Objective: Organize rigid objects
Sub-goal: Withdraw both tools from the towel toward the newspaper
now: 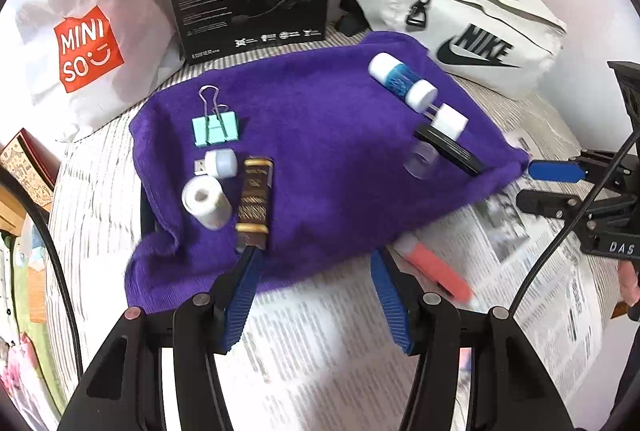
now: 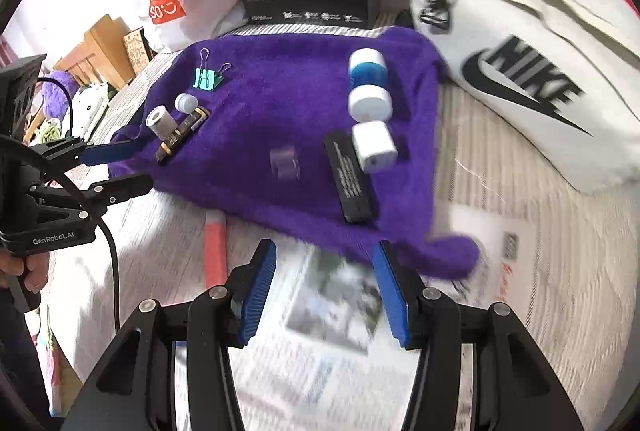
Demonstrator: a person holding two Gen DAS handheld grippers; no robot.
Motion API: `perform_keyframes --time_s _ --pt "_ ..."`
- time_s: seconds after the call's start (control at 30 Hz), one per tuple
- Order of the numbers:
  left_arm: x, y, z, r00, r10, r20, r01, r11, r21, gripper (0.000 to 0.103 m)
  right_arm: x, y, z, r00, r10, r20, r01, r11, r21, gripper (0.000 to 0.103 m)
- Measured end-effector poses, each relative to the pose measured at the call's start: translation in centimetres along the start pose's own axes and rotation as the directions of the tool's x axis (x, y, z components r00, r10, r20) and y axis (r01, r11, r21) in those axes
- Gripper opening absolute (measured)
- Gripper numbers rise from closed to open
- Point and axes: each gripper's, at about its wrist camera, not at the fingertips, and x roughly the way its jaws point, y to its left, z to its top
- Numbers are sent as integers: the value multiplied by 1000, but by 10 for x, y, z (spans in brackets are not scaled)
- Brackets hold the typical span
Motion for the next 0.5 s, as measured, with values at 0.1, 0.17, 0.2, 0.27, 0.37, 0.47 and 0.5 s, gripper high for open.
perform_keyframes --time_s 0.1,0.17,0.2,0.27,0.37,0.47,0.5 --pt "-6 -13 -13 1000 -29 0 29 999 21 55 -15 -8 -17 1000 -10 14 9 999 36 50" --pt "-8 -24 -20 999 -43 -1 43 998 38 55 -25 -15 -30 1000 -20 23 18 998 62 50" --pt "-9 -29 -24 998 -55 -1 55 997 46 55 -29 -17 -35 999 -24 26 22 997 73 50" --pt "-12 -41 -31 998 -65 -5 65 996 67 55 -37 -23 -46 999 -29 30 25 994 103 50" --pt "-15 -57 -38 997 -79 -8 79 992 100 55 -47 -31 -63 999 -33 39 27 989 142 51" --pt "-18 -71 -45 993 -120 -17 121 983 139 55 -55 -35 -76 998 -45 39 38 985 166 51" --pt "-17 -76 -47 993 -120 -21 121 981 152 55 -57 -36 -80 998 -47 40 39 984 172 51"
